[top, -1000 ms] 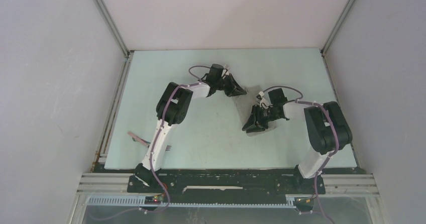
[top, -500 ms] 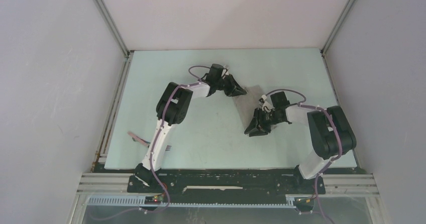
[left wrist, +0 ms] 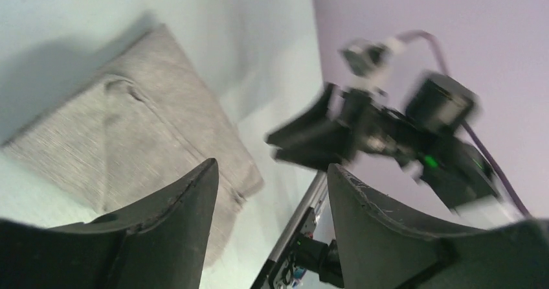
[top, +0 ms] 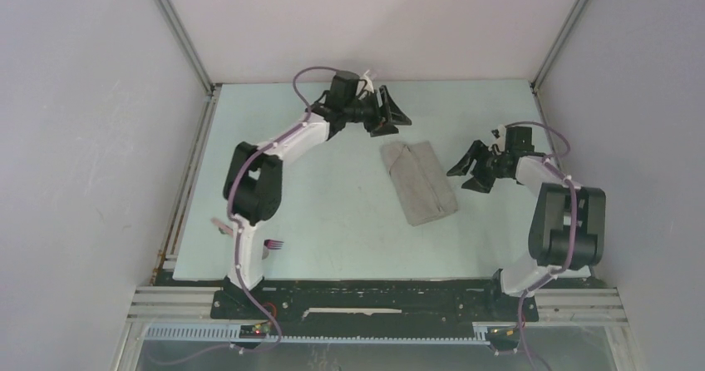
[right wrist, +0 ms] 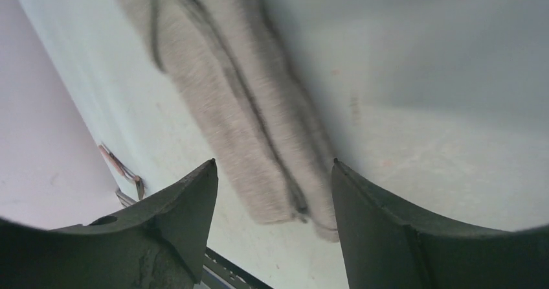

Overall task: Fold the napkin into a case and place the utensils inside
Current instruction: Smooth out the 2/3-rectangle-folded napkin at the center of the board, then rotate the 2/3-rectangle-folded napkin from the center of the board, then pick up the 2/3-rectangle-folded napkin from the center of the board.

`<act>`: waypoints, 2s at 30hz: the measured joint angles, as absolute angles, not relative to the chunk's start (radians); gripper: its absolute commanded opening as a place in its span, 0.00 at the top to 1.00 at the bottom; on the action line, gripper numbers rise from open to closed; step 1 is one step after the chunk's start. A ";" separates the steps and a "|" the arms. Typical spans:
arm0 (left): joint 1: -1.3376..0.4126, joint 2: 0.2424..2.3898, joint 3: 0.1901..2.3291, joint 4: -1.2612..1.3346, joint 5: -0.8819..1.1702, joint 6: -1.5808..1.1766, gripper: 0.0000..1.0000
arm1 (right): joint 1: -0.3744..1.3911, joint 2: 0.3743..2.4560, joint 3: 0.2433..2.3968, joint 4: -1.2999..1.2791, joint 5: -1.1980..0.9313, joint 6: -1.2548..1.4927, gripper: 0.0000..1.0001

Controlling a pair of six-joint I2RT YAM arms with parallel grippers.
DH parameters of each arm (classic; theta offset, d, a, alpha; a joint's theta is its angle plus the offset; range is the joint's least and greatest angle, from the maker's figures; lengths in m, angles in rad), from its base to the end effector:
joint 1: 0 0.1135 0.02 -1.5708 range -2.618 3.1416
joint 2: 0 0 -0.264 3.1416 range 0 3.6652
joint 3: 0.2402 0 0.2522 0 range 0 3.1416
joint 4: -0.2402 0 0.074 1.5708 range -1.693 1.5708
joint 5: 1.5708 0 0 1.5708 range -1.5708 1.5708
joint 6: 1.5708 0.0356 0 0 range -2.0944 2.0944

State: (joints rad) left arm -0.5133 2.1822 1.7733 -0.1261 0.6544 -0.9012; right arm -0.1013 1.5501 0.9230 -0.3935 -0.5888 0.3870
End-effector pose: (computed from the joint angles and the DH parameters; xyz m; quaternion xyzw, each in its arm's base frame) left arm 0.4320 -0.2684 0.2352 -0.0024 0.8380 -0.5169 0.1749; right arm 0.3027 -0.0109 0.1940 0.1462 0.9127 0.3134 0.2176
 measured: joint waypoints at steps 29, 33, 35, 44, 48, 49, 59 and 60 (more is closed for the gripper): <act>-0.675 1.411 1.044 -0.296 0.420 -0.661 0.22 | 0.200 1.448 0.477 -0.028 -0.739 0.756 0.39; -0.838 1.474 1.064 -0.365 0.253 -0.638 0.17 | 0.161 1.351 0.498 -0.129 -0.617 0.738 0.28; -0.931 1.555 1.124 -0.410 0.163 -0.627 0.18 | 0.084 1.321 0.533 -0.225 -0.529 0.688 0.27; -1.188 2.047 1.632 -0.658 -0.186 -0.567 0.24 | -0.112 1.224 0.596 -0.418 -0.348 0.559 0.26; -1.212 2.147 1.713 -0.748 -0.256 -0.555 0.31 | -0.115 1.236 0.598 -0.445 -0.342 0.551 0.26; -1.213 2.165 1.728 -0.767 -0.267 -0.550 0.32 | -0.115 1.245 0.598 -0.446 -0.342 0.551 0.26; -1.214 2.228 1.774 -0.826 -0.310 -0.535 0.67 | -0.070 1.281 0.598 -0.445 -0.352 0.554 0.26; -1.214 2.228 1.774 -0.826 -0.311 -0.534 0.73 | -0.069 1.281 0.598 -0.444 -0.360 0.553 0.24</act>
State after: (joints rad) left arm -1.2137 2.2280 1.7741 -0.8261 -0.3111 -0.5339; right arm -0.0692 1.2812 0.5976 -0.4438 -0.3595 0.5533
